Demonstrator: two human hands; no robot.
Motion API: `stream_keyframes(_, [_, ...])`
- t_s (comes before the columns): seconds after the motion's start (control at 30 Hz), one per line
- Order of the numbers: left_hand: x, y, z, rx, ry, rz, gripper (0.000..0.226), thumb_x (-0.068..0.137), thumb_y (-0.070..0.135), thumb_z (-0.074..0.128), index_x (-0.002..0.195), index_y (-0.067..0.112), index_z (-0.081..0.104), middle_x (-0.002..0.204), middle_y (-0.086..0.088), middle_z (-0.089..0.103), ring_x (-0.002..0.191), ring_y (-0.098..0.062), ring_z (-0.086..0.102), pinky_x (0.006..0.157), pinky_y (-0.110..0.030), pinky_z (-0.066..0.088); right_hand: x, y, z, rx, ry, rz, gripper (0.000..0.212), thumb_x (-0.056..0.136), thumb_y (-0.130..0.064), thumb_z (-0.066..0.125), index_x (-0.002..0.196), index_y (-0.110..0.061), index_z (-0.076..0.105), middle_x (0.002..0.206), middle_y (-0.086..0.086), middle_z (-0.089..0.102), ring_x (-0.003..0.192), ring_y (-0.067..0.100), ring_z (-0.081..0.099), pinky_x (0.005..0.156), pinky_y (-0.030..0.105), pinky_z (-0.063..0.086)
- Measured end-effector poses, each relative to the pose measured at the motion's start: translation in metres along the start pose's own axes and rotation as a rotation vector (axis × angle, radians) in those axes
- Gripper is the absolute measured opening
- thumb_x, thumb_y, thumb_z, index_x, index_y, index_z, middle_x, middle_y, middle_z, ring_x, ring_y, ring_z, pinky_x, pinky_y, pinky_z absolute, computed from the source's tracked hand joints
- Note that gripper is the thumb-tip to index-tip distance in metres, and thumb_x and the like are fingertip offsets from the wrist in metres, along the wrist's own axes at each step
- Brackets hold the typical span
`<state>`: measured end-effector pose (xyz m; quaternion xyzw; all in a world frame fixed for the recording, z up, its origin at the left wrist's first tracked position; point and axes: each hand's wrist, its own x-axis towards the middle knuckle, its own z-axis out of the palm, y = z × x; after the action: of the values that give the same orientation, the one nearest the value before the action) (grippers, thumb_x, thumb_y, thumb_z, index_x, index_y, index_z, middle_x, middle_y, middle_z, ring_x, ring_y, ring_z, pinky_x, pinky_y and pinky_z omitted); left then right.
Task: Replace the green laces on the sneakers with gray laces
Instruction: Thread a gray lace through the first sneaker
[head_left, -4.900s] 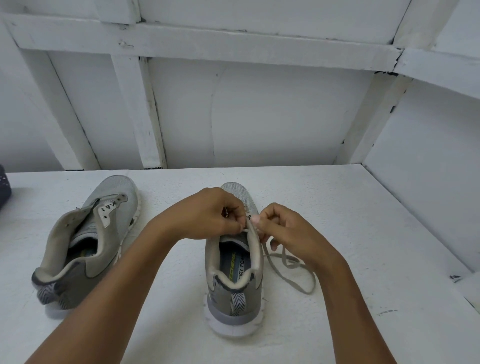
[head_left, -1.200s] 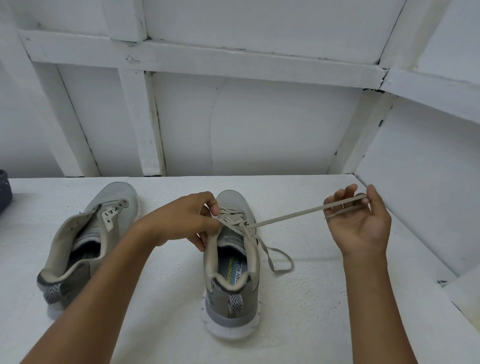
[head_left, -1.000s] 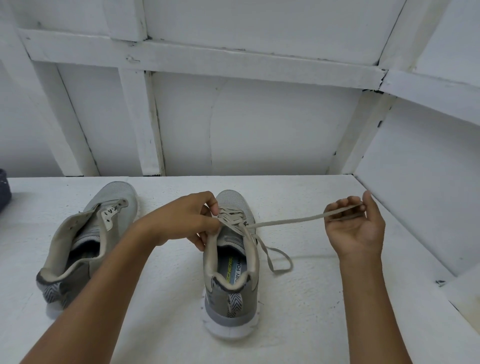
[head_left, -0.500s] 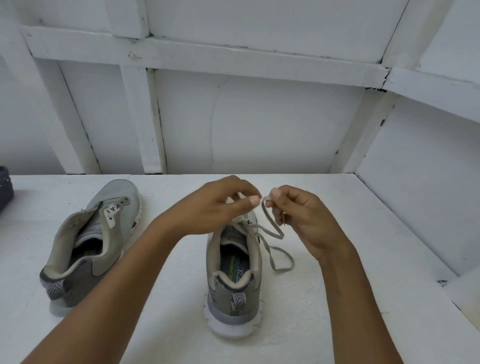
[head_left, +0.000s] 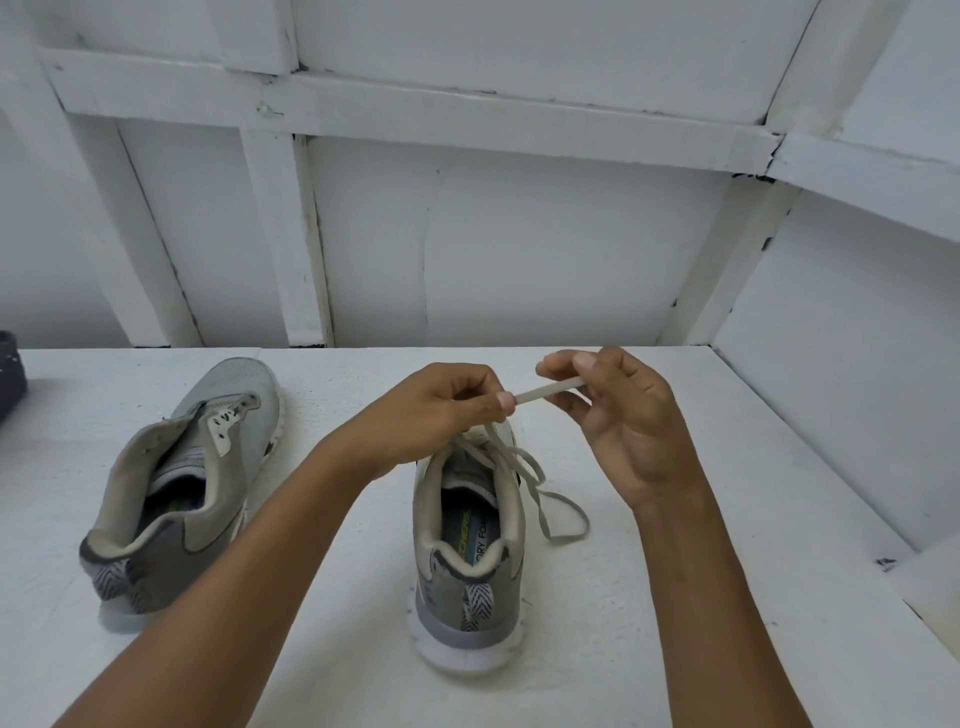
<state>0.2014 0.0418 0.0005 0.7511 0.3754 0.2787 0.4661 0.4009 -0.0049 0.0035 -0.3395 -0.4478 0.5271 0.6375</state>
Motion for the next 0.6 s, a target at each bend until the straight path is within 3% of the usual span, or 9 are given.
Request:
stream_keyframes(0.07, [-0.002, -0.003, -0.002, 0.026, 0.021, -0.005, 0.028, 0.087, 0.051, 0.061, 0.087, 0.024, 0.068, 0.092, -0.010, 0.066, 0.079, -0.014, 0.055, 0.077, -0.033, 0.042, 0.001, 0.003, 0.002, 0.045, 0.012, -0.004, 0.031, 0.086, -0.011, 0.069, 0.059, -0.017, 0.055, 0.062, 0.004, 0.060, 0.070, 0.020, 0.063, 0.074, 0.028, 0.054])
stream_keyframes(0.17, [-0.008, -0.006, -0.010, 0.204, 0.148, -0.003, 0.021, 0.093, 0.046, 0.062, 0.086, 0.027, 0.063, 0.088, 0.012, 0.066, 0.084, -0.001, 0.060, 0.074, -0.023, 0.044, 0.001, 0.007, 0.006, -0.146, -0.013, 0.020, 0.032, 0.081, -0.017, 0.076, 0.061, -0.014, 0.052, 0.056, 0.001, 0.052, 0.060, 0.017, 0.055, 0.065, 0.024, 0.048])
stream_keyframes(0.23, [-0.014, -0.008, -0.017, 0.370, 0.207, -0.057, 0.024, 0.089, 0.050, 0.064, 0.083, 0.026, 0.060, 0.086, 0.013, 0.064, 0.082, -0.002, 0.060, 0.069, -0.024, 0.043, -0.001, 0.008, 0.007, -0.287, -0.071, 0.047, 0.027, 0.078, -0.024, 0.077, 0.067, -0.011, 0.056, 0.059, 0.000, 0.058, 0.062, 0.016, 0.056, 0.065, 0.023, 0.048])
stream_keyframes(0.33, [-0.023, -0.010, -0.029, 0.500, 0.102, -0.181, 0.031, 0.085, 0.053, 0.067, 0.077, 0.024, 0.060, 0.072, 0.011, 0.060, 0.067, -0.004, 0.053, 0.061, -0.025, 0.039, -0.001, 0.008, 0.010, -0.418, -0.169, 0.106, 0.024, 0.075, -0.027, 0.074, 0.078, -0.008, 0.061, 0.065, 0.003, 0.065, 0.066, 0.016, 0.061, 0.069, 0.024, 0.052])
stream_keyframes(0.47, [-0.027, -0.012, -0.031, 0.533, 0.011, -0.249, 0.037, 0.085, 0.053, 0.068, 0.073, 0.019, 0.066, 0.063, 0.008, 0.058, 0.059, -0.009, 0.047, 0.059, -0.027, 0.039, 0.000, 0.006, 0.017, -0.536, -0.222, 0.170, 0.015, 0.086, -0.016, 0.072, 0.095, -0.008, 0.062, 0.068, 0.005, 0.071, 0.068, 0.016, 0.068, 0.068, 0.025, 0.054])
stream_keyframes(0.6, [-0.024, -0.015, -0.028, 0.470, -0.010, -0.283, 0.028, 0.091, 0.034, 0.063, 0.070, 0.016, 0.069, 0.068, 0.000, 0.066, 0.059, -0.009, 0.057, 0.061, -0.032, 0.051, 0.004, 0.004, 0.020, -0.752, -0.233, 0.253, 0.005, 0.092, -0.011, 0.068, 0.097, -0.012, 0.071, 0.076, 0.004, 0.077, 0.081, 0.014, 0.074, 0.087, 0.034, 0.058])
